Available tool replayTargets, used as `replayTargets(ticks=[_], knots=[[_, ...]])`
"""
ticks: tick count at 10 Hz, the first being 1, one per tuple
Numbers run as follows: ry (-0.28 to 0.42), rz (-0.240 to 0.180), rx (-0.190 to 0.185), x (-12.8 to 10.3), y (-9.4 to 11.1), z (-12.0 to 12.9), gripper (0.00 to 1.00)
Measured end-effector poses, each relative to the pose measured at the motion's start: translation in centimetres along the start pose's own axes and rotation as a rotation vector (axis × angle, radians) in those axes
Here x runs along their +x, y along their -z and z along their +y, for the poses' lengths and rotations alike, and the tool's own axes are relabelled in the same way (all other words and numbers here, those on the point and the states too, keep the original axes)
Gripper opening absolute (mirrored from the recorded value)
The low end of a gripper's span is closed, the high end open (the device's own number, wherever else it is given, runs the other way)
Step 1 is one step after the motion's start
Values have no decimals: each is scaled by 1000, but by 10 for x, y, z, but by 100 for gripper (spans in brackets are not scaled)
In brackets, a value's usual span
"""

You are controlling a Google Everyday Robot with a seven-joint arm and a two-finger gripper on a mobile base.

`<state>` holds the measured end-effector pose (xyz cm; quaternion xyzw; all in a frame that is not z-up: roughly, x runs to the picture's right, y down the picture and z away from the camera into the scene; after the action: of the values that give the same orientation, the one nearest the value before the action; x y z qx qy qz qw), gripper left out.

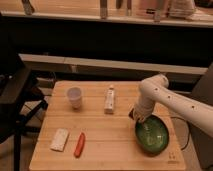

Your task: Drag the ceramic bowl in a circle

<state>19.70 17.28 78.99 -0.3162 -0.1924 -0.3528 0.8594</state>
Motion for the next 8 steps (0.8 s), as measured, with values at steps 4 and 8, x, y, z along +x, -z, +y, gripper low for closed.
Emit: replayTargets(ticks=[4,8], knots=[[68,10,4,-4,4,-14,0],[123,13,-3,-7,7,-10,0]])
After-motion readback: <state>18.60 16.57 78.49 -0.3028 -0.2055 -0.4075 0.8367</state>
